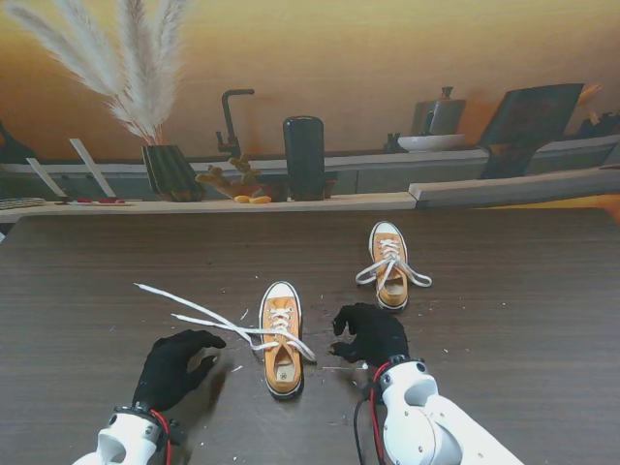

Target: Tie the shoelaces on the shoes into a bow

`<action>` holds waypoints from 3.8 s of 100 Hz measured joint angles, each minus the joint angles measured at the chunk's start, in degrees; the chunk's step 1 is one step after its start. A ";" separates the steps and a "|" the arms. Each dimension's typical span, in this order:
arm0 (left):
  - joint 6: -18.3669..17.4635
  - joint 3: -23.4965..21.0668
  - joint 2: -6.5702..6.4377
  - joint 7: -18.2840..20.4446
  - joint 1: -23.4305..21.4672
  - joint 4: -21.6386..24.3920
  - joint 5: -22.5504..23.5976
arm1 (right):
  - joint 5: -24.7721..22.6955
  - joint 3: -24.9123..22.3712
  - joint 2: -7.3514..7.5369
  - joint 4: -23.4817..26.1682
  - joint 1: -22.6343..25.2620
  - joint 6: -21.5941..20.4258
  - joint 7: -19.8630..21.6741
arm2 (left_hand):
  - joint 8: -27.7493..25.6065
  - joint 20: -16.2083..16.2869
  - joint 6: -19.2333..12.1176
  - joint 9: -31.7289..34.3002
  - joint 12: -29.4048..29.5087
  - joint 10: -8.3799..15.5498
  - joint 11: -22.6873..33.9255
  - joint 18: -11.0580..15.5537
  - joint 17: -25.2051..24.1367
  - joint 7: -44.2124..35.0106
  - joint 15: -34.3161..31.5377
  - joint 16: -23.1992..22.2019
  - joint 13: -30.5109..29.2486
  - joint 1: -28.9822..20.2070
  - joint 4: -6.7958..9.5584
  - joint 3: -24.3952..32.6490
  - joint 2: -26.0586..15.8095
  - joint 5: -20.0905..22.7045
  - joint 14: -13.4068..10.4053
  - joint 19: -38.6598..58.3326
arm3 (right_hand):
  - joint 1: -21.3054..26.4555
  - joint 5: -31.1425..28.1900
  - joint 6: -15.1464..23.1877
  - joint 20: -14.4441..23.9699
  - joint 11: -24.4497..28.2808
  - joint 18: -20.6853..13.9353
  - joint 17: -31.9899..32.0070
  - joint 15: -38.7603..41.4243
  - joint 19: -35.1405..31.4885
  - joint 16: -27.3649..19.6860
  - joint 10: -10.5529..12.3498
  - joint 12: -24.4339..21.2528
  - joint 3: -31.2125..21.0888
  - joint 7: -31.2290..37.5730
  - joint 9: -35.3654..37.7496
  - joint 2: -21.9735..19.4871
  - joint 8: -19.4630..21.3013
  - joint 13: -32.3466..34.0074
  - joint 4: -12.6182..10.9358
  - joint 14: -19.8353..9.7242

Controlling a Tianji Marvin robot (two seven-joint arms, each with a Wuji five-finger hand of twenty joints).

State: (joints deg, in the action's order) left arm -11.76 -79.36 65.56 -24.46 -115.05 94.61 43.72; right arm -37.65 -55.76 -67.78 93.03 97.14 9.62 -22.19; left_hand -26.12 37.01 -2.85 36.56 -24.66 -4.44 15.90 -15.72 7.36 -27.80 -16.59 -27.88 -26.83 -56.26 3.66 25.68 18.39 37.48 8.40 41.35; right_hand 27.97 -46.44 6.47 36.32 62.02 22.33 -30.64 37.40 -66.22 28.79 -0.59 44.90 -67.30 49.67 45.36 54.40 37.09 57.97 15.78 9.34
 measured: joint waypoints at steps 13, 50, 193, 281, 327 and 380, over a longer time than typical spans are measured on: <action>0.00 0.00 0.00 0.00 0.00 0.01 0.01 | -2.61 -0.53 0.18 -0.29 0.85 -3.47 -2.94 | 0.00 -0.02 0.00 0.00 0.00 0.00 0.00 0.00 0.00 0.00 0.00 0.00 0.00 0.00 0.00 0.00 0.00 0.00 0.00 0.01 | 0.41 -0.20 1.99 -1.10 -4.17 0.00 2.47 -3.16 1.98 -1.11 -1.26 -3.93 -0.10 -3.28 -1.56 -0.45 -3.03 -1.49 0.70 0.57; -0.05 0.01 0.00 -0.14 -0.04 0.02 0.02 | -8.61 7.42 1.85 0.06 -3.68 -6.62 -3.81 | 0.00 -0.04 0.01 0.00 0.00 0.00 0.00 0.00 0.00 0.00 0.00 0.00 0.00 0.00 -0.01 -0.01 0.00 0.00 0.00 0.02 | 1.61 -1.89 7.60 -2.46 -8.90 -0.23 3.82 -6.43 3.93 -1.83 -1.62 -7.88 -0.01 2.71 -1.56 -0.29 -12.23 -2.99 2.88 0.60; -0.21 -0.40 0.00 0.06 -0.58 0.55 -0.06 | -4.42 17.20 -1.94 -15.15 -15.54 -2.49 -5.29 | 0.00 -0.13 0.01 0.00 0.00 0.00 0.00 0.00 0.00 0.00 0.00 0.00 0.00 -0.01 -0.01 -0.01 0.00 0.00 0.00 0.07 | 2.72 -6.64 2.34 -3.16 -9.58 -0.67 5.44 -7.13 4.04 -1.84 -2.32 -7.89 0.08 6.52 0.36 -14.18 -16.91 -3.68 2.26 0.88; -1.05 -0.53 -0.01 0.50 -0.73 0.58 -0.51 | -3.63 13.54 -2.55 -13.73 -12.64 -12.13 -12.64 | 0.00 -0.27 0.01 0.00 -0.01 0.00 0.00 0.00 0.00 0.00 0.00 0.00 0.00 -0.01 -0.01 -0.01 0.00 0.01 0.00 0.07 | 3.33 -6.57 -0.87 -2.07 -18.52 0.34 -4.76 -5.27 0.63 -1.46 -2.16 -17.07 2.46 7.05 27.19 -18.45 -4.88 9.72 2.29 1.18; -1.06 -0.51 -0.02 0.65 -0.73 0.60 -0.54 | -7.31 13.82 -1.66 -13.55 -13.39 -11.28 -11.63 | 0.00 -0.47 0.01 0.02 -0.01 0.00 0.00 0.00 0.00 0.00 0.00 0.00 0.00 -0.03 -0.01 -0.87 -0.53 0.01 0.00 0.08 | 5.19 -3.29 3.50 5.86 1.04 -0.84 -7.10 8.74 -8.75 4.69 1.75 0.44 5.45 5.48 19.03 -17.56 -10.76 10.21 2.31 -2.24; -1.06 -0.51 -0.04 0.94 -0.74 0.72 -0.66 | -12.19 12.12 0.75 -8.00 -10.76 -6.99 -7.12 | 0.00 -0.48 0.01 0.02 -0.01 0.00 0.00 0.00 0.00 0.00 0.00 0.00 0.00 -1.38 -0.02 -1.15 -1.35 0.01 0.00 0.08 | 9.08 -0.20 -3.93 5.86 -0.33 -1.44 -3.00 8.15 -5.39 3.88 1.12 0.35 -3.74 -12.51 9.27 -8.04 -17.57 5.78 2.31 -2.33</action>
State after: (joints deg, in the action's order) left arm -12.82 -79.87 65.52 -23.52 -115.79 95.33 43.06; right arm -49.84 -43.63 -67.03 85.03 86.38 2.63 -29.31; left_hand -26.12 36.53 -2.84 36.58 -24.67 -4.44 15.90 -15.72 7.36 -27.80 -16.59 -27.88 -26.83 -57.64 3.64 24.53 17.05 37.48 8.40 41.43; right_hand 37.05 -46.63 2.54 42.18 61.69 20.89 -33.64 45.55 -71.61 32.67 0.53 45.25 -71.03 37.16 54.63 46.36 19.52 63.75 18.09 7.01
